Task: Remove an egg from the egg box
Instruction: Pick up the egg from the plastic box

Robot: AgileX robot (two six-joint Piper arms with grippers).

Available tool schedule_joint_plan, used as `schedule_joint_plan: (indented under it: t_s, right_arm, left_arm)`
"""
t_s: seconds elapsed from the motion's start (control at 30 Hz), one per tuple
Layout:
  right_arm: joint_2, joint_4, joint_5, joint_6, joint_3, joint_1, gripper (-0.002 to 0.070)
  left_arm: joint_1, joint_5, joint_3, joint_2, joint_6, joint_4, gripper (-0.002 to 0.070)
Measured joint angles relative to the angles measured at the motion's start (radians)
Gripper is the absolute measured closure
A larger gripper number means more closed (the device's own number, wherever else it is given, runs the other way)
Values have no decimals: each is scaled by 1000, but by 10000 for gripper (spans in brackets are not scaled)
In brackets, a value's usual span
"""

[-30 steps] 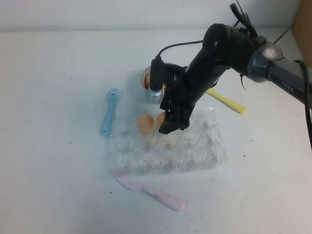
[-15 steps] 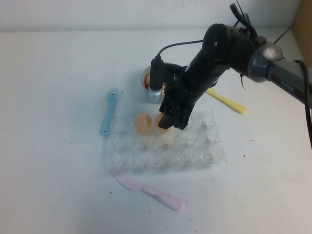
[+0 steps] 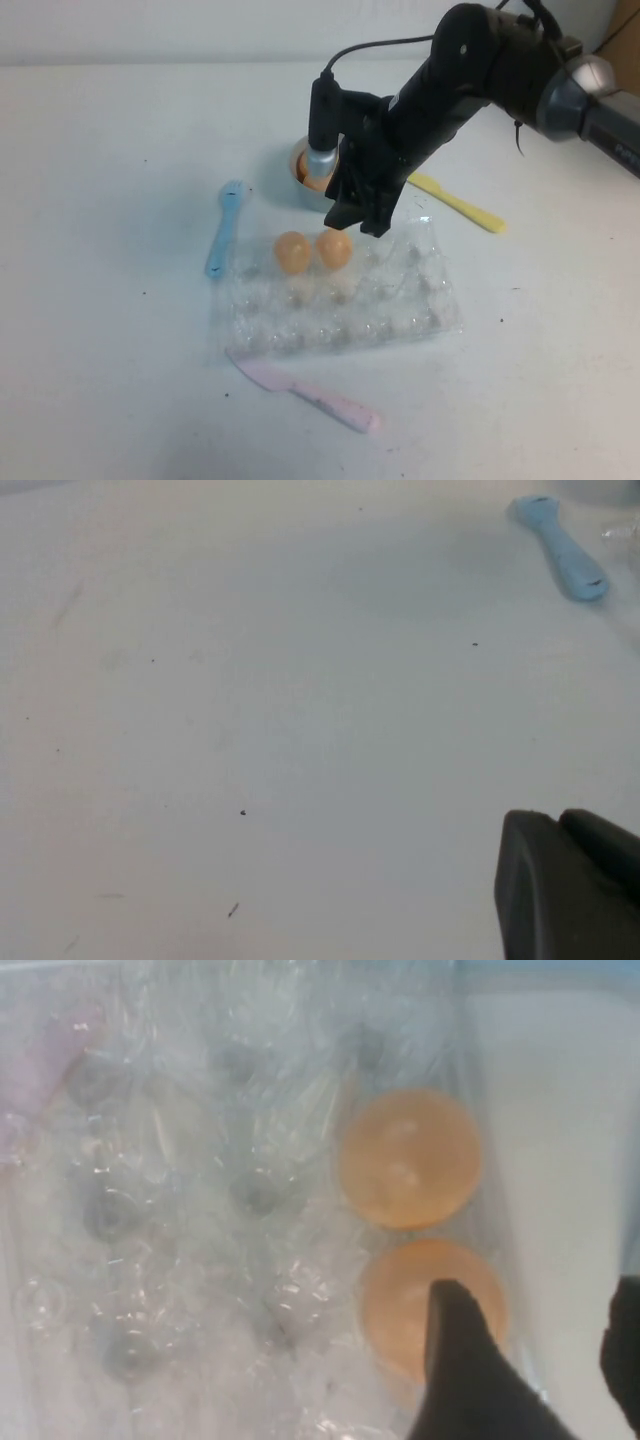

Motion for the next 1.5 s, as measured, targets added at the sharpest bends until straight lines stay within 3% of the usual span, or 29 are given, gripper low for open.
schedule_joint_plan:
  t_s: [0.27, 0.47, 0.6, 1.3, 1.5]
  right_arm:
    - [-31, -4, -4, 84, -37, 0, 379]
    - [-3, -8, -5, 97, -37, 0, 171]
    - [31, -10, -1, 85, -37, 0, 120]
    - [91, 8, -33, -25, 8, 0, 144]
    - [95, 27, -57, -26, 8, 0, 210]
  left_arm:
    - [0, 0, 0, 0, 0, 0, 678]
    - [0, 0, 0, 0, 0, 0, 678]
    - [0, 0, 0, 0, 0, 0, 678]
    - [0, 0, 0, 0, 0, 0, 678]
    - [0, 0, 0, 0, 0, 0, 678]
